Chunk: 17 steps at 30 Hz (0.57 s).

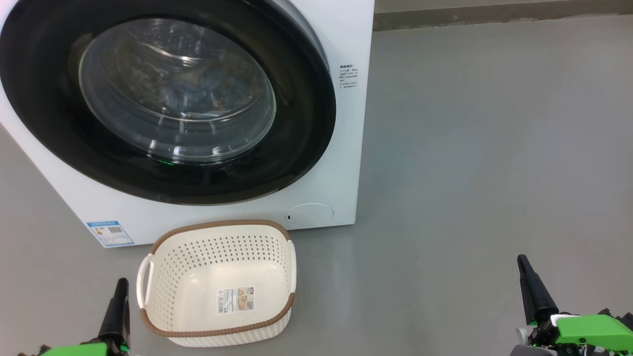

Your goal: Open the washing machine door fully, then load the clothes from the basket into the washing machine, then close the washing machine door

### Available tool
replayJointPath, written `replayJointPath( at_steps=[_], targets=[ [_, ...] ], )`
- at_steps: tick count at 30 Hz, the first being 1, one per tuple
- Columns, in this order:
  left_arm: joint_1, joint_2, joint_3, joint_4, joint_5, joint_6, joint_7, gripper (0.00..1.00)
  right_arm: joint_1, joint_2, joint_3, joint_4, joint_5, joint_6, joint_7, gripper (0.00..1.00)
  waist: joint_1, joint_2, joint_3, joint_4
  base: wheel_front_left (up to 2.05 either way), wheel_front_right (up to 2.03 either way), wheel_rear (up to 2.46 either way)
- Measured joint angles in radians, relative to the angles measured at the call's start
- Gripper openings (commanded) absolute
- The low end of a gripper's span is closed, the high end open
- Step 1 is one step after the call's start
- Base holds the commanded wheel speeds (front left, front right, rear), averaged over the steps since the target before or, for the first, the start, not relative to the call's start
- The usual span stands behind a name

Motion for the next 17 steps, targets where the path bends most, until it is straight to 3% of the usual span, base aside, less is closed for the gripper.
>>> replayJointPath(
  at_steps=[17],
  targets=[
    [0.000,0.000,0.001,0.000,0.000,0.000,0.000,0.00,0.000,0.002,-0.004,0.000,-0.001,0.000,0.000,0.00,0.0000,0.0000,0.000,0.000,0.00,0.00,0.00]
  ],
)
